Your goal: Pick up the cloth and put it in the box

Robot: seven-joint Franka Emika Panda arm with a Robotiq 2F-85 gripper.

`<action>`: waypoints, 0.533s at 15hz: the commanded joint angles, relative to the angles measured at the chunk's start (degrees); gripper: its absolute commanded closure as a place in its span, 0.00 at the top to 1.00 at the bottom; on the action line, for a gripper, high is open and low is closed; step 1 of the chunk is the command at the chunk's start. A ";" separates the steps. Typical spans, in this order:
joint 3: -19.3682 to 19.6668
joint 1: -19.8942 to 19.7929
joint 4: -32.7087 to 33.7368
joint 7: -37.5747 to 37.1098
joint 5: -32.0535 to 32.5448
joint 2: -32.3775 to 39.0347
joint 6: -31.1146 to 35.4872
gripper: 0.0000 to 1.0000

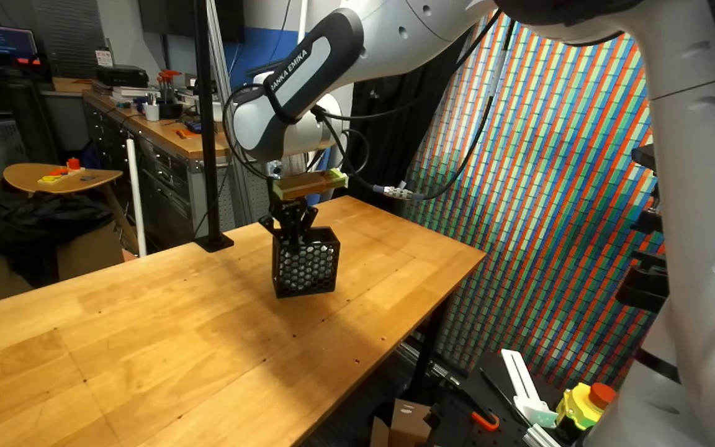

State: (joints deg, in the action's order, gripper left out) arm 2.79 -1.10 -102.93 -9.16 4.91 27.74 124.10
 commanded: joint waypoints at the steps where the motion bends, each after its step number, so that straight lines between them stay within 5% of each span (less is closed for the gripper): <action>1: -0.13 -1.38 0.47 2.54 -2.68 0.94 1.45 0.11; 8: -0.57 -3.01 -0.62 5.24 -6.76 0.69 3.23 0.11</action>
State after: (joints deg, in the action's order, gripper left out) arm 2.77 -2.83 -103.02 -6.62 0.53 27.87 124.60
